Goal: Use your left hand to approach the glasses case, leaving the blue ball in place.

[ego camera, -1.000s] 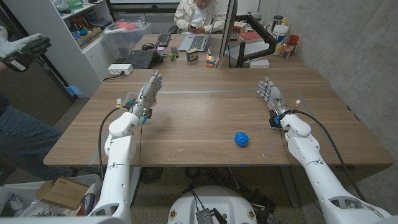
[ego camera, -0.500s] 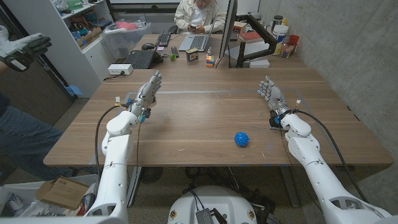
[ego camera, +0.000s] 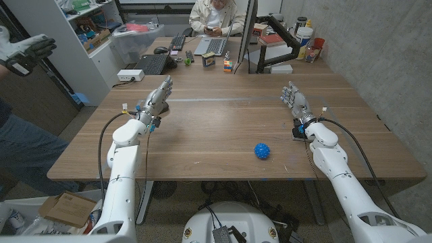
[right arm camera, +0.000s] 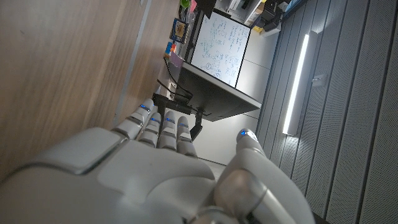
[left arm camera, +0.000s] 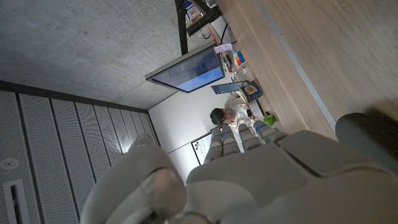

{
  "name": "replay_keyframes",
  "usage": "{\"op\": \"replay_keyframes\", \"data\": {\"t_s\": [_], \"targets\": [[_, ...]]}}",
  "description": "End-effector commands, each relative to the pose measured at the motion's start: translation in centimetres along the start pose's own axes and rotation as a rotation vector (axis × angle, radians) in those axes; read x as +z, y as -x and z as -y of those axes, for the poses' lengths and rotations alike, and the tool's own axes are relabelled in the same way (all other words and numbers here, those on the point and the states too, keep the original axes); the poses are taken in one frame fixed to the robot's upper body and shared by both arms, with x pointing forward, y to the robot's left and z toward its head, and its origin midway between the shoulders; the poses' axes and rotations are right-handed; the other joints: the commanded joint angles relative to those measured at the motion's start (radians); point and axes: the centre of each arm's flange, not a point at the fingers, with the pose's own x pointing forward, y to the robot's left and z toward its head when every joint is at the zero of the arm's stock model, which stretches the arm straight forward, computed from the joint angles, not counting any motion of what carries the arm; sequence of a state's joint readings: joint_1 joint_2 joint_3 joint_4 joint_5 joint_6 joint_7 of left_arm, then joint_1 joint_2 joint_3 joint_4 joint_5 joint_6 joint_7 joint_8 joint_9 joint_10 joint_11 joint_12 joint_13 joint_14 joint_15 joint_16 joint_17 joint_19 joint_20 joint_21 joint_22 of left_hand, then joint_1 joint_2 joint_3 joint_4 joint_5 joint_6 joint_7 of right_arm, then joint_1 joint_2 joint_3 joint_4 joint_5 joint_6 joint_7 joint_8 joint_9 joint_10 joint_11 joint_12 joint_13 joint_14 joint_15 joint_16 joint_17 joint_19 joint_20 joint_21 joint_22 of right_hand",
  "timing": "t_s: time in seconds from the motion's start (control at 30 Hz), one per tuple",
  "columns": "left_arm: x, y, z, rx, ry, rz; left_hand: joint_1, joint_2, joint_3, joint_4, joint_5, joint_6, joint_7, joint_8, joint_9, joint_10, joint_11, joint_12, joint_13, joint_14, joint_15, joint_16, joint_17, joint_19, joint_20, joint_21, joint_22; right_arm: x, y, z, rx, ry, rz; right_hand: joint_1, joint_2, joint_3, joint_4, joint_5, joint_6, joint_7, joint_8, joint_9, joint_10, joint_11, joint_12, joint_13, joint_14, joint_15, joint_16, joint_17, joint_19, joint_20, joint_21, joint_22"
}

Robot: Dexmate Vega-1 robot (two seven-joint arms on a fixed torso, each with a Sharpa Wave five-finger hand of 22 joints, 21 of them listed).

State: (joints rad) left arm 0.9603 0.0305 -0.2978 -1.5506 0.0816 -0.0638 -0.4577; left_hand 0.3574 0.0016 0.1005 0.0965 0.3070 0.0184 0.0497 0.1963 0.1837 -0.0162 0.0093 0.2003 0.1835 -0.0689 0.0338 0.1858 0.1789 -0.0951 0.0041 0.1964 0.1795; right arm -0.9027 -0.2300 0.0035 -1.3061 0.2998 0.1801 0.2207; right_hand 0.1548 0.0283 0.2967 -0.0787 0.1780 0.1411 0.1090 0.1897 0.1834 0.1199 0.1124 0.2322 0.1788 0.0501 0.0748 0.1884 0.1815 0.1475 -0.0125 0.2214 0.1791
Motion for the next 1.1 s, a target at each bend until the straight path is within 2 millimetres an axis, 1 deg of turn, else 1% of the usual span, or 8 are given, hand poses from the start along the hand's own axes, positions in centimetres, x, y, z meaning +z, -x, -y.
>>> {"op": "replay_keyframes", "data": {"t_s": [0.03, 0.43, 0.7, 0.9, 1.1], "targets": [[0.7, 0.6, -1.0, 0.021, -0.067, 0.005, 0.015, -0.001, 0.005, -0.007, -0.003, 0.007, 0.003, 0.007, 0.003, 0.003, 0.000, 0.007, 0.005, 0.002, 0.000, 0.005, 0.003, -0.001, 0.010, 0.002, 0.001, 0.2, -0.4, 0.0, 0.004, 0.005, 0.000, 0.009, 0.010, 0.000, -0.003, 0.008, 0.002, -0.011, 0.004, 0.003, 0.006, 0.000, -0.004, 0.005, 0.001, 0.001, -0.001, 0.002, 0.003, 0.000, -0.006, 0.003], [1.6, 1.3, -2.2, 0.053, -0.140, 0.008, 0.024, 0.002, 0.005, -0.011, -0.004, 0.009, -0.001, 0.006, 0.003, 0.007, -0.004, 0.008, 0.005, 0.005, -0.002, 0.005, 0.003, -0.008, 0.019, 0.000, 0.001, 0.4, -0.9, -0.2, 0.008, 0.007, 0.003, 0.010, 0.010, -0.001, -0.005, 0.007, 0.003, -0.015, 0.004, 0.003, 0.010, 0.002, -0.004, 0.006, 0.002, 0.000, -0.001, 0.002, 0.003, 0.001, -0.008, 0.003], [1.8, 1.3, -2.9, 0.054, -0.167, -0.004, 0.028, 0.004, 0.006, -0.012, -0.004, 0.010, -0.002, 0.007, 0.003, 0.006, -0.004, 0.007, 0.005, 0.006, -0.003, 0.005, 0.003, -0.010, 0.021, 0.000, 0.001, 0.4, -1.2, -0.4, 0.014, 0.009, 0.001, 0.009, 0.011, -0.002, -0.004, 0.007, 0.004, -0.015, 0.004, 0.003, 0.011, 0.002, -0.005, 0.006, 0.003, 0.001, 0.000, 0.002, 0.003, 0.002, -0.009, 0.003], [2.0, 1.1, -3.5, 0.059, -0.213, -0.021, 0.031, 0.005, 0.006, -0.014, -0.005, 0.011, -0.001, 0.006, 0.003, 0.007, -0.003, 0.007, 0.005, 0.006, -0.002, 0.005, 0.003, -0.010, 0.020, 0.000, 0.001, 0.4, -1.3, -0.4, 0.015, 0.011, -0.001, 0.008, 0.011, -0.003, -0.004, 0.007, 0.004, -0.015, 0.004, 0.003, 0.011, 0.002, -0.005, 0.006, 0.002, 0.002, 0.000, 0.003, 0.003, 0.003, -0.010, 0.003], [2.3, 1.1, -3.7, 0.063, -0.264, -0.034, 0.035, 0.006, 0.006, -0.016, -0.005, 0.012, -0.001, 0.007, 0.003, 0.009, -0.007, 0.007, 0.005, 0.006, -0.003, 0.004, 0.003, -0.012, 0.022, 0.000, 0.001, 0.5, -1.3, -0.3, 0.015, 0.012, 0.000, 0.008, 0.011, -0.004, -0.004, 0.007, 0.004, -0.015, 0.004, 0.003, 0.012, 0.002, -0.006, 0.006, 0.003, 0.002, 0.000, 0.003, 0.003, 0.002, -0.010, 0.003]]}}
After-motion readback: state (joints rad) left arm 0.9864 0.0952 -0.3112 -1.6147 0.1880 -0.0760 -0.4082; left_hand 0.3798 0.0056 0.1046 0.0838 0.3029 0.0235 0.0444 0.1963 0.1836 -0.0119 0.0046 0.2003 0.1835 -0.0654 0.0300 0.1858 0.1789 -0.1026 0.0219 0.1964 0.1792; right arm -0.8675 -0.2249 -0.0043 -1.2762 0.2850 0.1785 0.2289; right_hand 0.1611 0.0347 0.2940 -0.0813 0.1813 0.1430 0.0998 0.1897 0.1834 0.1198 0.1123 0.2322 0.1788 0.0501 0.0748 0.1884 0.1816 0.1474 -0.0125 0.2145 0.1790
